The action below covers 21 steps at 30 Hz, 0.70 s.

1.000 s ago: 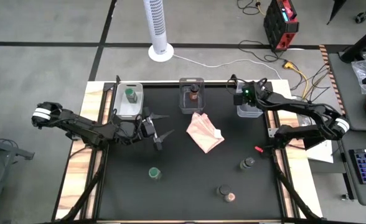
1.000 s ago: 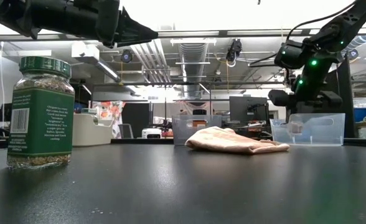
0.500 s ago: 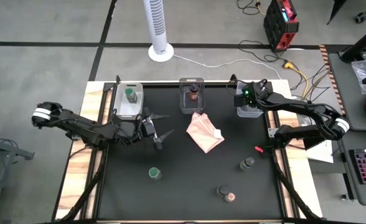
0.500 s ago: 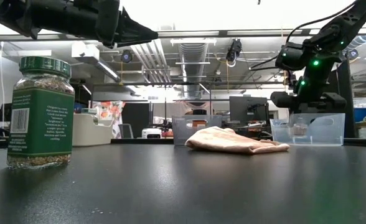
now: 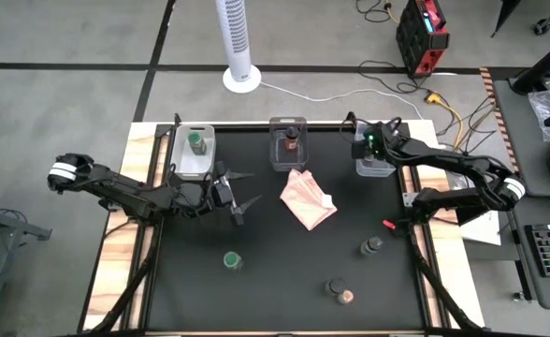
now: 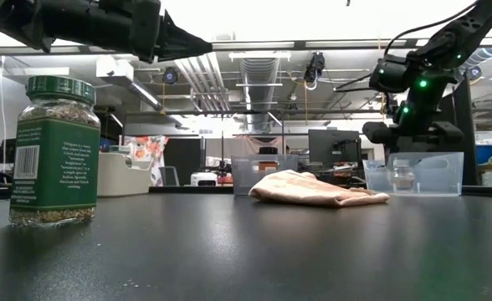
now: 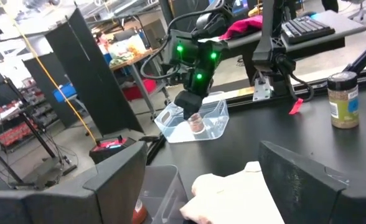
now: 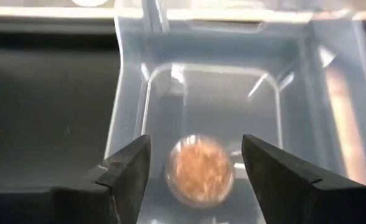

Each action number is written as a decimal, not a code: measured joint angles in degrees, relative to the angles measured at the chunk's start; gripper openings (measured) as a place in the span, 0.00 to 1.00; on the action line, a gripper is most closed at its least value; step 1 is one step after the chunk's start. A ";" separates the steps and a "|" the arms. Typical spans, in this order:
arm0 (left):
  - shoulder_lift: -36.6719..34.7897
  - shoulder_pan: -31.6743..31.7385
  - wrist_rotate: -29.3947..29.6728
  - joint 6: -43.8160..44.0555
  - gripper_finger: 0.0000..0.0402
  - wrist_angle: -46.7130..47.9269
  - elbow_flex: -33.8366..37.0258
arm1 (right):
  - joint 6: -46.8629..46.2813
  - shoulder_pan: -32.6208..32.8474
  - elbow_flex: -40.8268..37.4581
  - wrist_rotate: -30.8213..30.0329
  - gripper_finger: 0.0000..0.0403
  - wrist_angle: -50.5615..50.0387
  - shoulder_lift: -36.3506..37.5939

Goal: Sort spices by type
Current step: Put the left brown seasoning bottle into the transparent bin

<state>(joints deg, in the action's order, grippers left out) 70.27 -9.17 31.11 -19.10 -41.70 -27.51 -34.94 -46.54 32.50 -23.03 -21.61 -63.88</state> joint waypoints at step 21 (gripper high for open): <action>-0.14 -0.17 -0.12 -1.23 0.73 -0.27 -3.65 | 1.55 1.79 11.72 8.25 0.04 -24.72 -0.17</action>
<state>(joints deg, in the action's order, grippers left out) 70.13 -9.34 31.00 -20.34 -41.97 -31.16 -33.39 -44.75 44.21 -14.79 -46.33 -64.05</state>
